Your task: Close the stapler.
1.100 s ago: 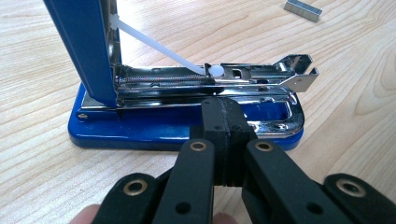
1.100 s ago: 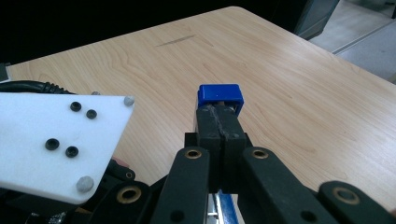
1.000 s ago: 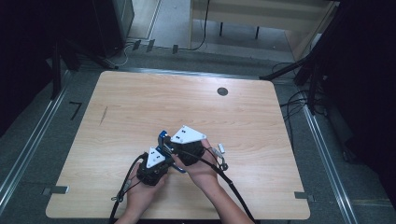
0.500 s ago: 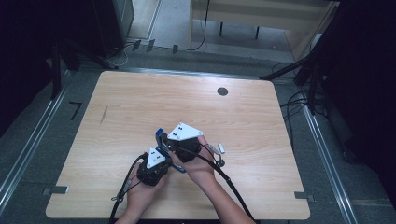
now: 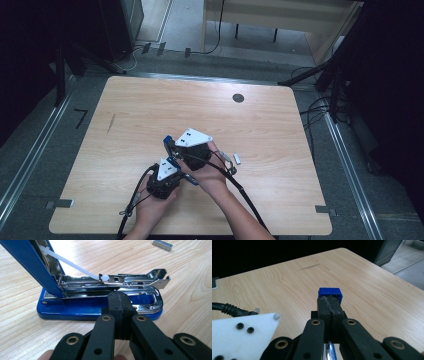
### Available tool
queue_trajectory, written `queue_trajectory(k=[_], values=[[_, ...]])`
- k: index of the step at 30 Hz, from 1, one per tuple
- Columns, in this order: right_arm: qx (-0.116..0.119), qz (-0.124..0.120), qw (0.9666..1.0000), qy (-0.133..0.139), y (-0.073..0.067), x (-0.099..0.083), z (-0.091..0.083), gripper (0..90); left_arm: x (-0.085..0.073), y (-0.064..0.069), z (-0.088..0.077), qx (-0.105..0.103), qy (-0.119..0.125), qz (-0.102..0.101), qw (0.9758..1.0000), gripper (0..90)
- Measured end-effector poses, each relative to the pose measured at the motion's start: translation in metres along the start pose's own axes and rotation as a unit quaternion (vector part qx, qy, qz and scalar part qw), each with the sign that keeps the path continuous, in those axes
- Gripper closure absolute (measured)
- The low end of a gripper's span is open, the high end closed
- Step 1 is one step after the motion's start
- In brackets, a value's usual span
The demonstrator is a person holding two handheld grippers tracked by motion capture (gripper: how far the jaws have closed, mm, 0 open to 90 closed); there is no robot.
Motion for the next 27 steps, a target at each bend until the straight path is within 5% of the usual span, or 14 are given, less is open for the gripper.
queue_trajectory(k=[27], values=[[0.025,0.004,0.9997,0.001,0.004,0.01,0.016,90.0,0.0,0.0,0.0,-0.001,0.0,0.0,1.0,90.0]])
Point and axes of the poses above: each handheld gripper's, and its own axes: z roughly forward along the jaws, x roughly out of its top, y roughly to its right, the point moved 2 cm from there along z, roughly forward along the jaws, and after that the axes turned 11 degrees about -y, right-handed, at the moved point
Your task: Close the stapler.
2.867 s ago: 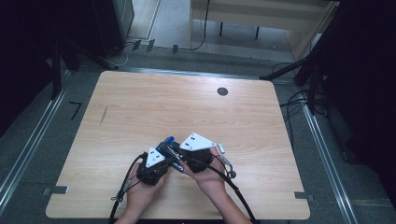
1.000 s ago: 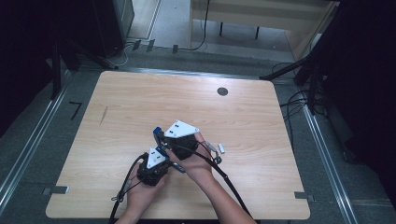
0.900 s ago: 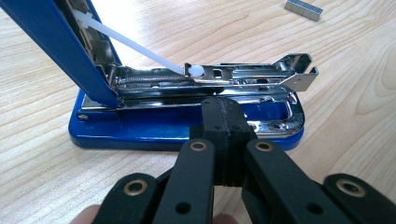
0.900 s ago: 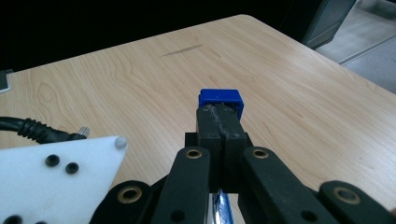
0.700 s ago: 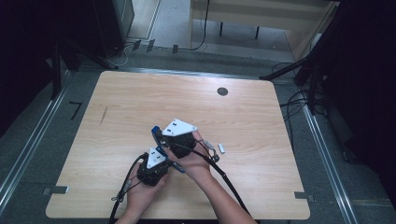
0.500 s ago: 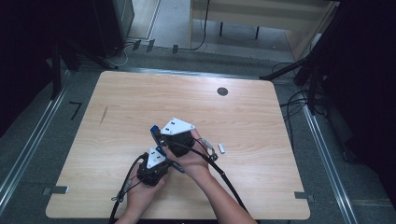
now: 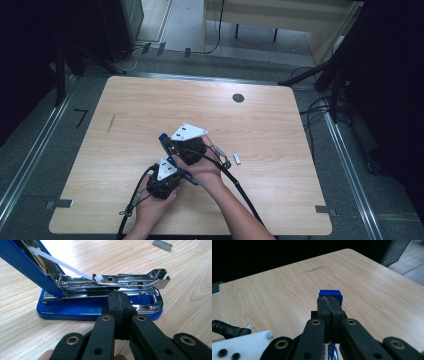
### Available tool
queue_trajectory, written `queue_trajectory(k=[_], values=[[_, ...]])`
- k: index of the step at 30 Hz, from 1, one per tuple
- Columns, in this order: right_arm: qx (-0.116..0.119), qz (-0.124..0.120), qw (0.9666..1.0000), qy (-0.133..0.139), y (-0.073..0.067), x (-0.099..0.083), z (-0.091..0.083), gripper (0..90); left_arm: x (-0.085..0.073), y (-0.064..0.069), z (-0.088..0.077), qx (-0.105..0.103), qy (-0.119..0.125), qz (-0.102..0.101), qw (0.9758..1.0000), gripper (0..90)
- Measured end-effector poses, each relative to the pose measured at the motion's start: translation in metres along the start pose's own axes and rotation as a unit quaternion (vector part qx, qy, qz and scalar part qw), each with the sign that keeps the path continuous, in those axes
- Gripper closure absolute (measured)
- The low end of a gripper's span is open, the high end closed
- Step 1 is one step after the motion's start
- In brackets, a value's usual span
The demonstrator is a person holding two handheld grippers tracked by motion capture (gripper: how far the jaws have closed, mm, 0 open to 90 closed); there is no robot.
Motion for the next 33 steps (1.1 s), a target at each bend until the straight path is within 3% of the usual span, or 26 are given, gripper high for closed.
queue_trajectory(k=[9,14,33], values=[[0.001,-0.002,1.0,-0.001,0.0,0.002,0.005,90.0,0.0,0.0,0.0,0.001,-0.001,0.001,1.0,90.0],[0.0,-0.007,0.9997,-0.023,-0.001,-0.001,0.016,90.0,0.0,0.0,0.0,0.001,-0.001,0.001,1.0,90.0],[0.018,0.008,0.9997,-0.017,0.003,0.0,0.025,90.0,0.0,0.0,0.0,0.001,-0.001,0.002,1.0,90.0]])
Point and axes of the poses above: each handheld gripper's, and its own axes: z roughly forward along the jaws, x roughly out of its top, y roughly to its right, the point moved 2 cm from there along z, roughly forward along the jaws, and after that the axes turned 11 degrees about -y, right-handed, at the moved point
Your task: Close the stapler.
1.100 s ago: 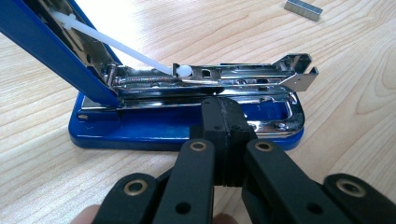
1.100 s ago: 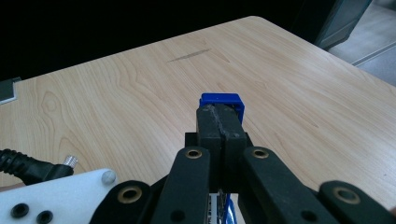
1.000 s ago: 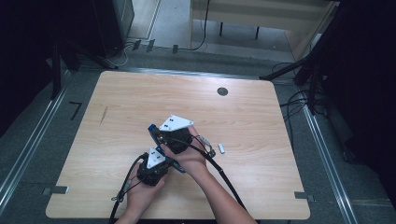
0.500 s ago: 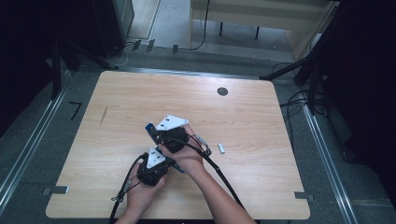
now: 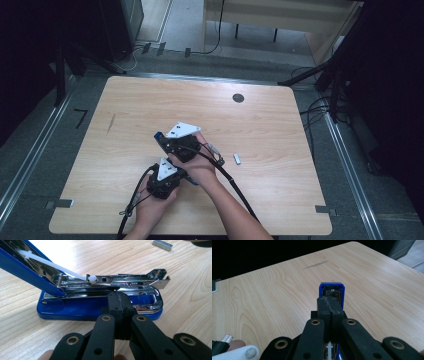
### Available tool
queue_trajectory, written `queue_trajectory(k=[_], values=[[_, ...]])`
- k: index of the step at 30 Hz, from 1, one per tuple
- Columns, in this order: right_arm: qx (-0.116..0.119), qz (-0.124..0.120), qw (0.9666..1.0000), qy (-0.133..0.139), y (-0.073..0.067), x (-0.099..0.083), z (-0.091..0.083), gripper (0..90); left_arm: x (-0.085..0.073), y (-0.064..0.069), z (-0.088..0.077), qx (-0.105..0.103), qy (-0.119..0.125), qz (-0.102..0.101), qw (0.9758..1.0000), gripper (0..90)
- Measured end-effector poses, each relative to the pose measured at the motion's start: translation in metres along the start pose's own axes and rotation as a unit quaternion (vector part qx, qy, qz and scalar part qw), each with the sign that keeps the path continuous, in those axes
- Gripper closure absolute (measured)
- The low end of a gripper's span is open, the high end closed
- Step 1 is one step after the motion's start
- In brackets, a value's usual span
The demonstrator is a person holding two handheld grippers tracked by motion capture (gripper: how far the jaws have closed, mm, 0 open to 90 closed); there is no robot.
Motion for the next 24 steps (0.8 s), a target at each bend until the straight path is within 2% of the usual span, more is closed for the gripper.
queue_trajectory(k=[2,7,16,24], values=[[0.0,0.0,1.0,0.0,0.0,0.0,0.0,90.0,0.0,0.0,0.0,0.0,0.0,0.0,1.0,90.0],[-0.003,-0.007,0.9997,-0.021,0.0,-0.005,0.009,90.0,0.0,0.0,0.0,0.0,-0.001,0.001,1.0,90.0],[0.011,-0.001,0.9992,-0.038,0.004,-0.009,0.019,90.0,0.0,0.0,0.0,0.0,-0.001,0.0,1.0,90.0],[0.013,-0.001,0.9984,-0.056,0.005,-0.014,0.026,90.0,0.0,0.0,0.0,0.001,-0.001,0.001,1.0,90.0]])
Point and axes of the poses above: each handheld gripper's, and its own axes: z roughly forward along the jaws, x roughly out of its top, y roughly to its right, the point moved 2 cm from there along z, roughly forward along the jaws, and after that the axes turned 11 degrees about -y, right-handed, at the moved point
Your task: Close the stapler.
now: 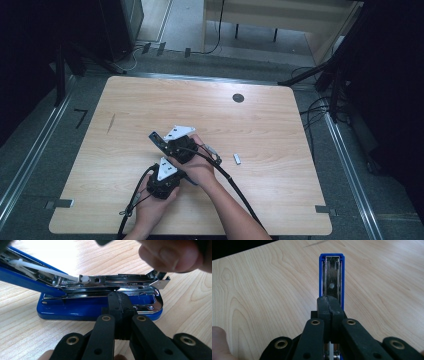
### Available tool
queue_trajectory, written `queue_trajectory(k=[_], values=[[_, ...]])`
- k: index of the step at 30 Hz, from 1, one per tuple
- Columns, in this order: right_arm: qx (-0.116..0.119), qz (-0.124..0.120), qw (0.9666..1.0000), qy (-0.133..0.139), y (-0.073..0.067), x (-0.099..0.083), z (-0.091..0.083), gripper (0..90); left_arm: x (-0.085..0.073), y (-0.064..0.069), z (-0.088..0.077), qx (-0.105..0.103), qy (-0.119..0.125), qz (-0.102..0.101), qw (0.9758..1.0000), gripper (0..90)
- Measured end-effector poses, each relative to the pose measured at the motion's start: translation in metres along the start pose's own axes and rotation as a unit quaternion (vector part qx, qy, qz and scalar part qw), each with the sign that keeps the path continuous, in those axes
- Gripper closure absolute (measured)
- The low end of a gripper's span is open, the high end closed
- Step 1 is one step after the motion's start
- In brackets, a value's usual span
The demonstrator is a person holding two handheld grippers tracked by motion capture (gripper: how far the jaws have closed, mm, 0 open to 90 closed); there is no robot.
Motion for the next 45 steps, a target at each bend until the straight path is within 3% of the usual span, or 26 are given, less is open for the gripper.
queue_trajectory(k=[9,14,21,25,31,45], values=[[0.006,0.013,0.9997,-0.019,0.002,-0.002,0.01,90.0,0.0,0.0,0.0,-0.002,0.0,-0.002,1.0,90.0],[0.002,0.012,0.9987,-0.05,0.001,-0.004,0.017,90.0,0.0,0.0,0.0,-0.002,-0.001,-0.001,1.0,90.0],[-0.003,0.016,0.9989,-0.045,0.001,-0.003,0.014,90.0,0.0,0.0,0.0,-0.003,0.0,-0.003,1.0,90.0],[-0.014,0.031,0.9992,-0.019,0.008,-0.005,0.002,87.7,0.0,0.0,0.0,-0.003,0.001,-0.003,1.0,90.0],[-0.031,0.031,0.999,-0.004,0.015,-0.009,-0.017,86.1,0.0,0.0,0.0,-0.003,0.001,-0.003,1.0,90.0],[-0.061,0.041,0.9973,-0.002,0.028,-0.033,-0.052,77.6,0.0,0.0,0.0,-0.002,0.001,-0.002,1.0,90.0]])
Point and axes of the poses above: each handheld gripper's, and its own axes: z roughly forward along the jaws, x roughly out of its top, y roughly to its right, the point moved 2 cm from there along z, roughly forward along the jaws, and after that the axes turned 11 degrees about -y, right-handed, at the moved point
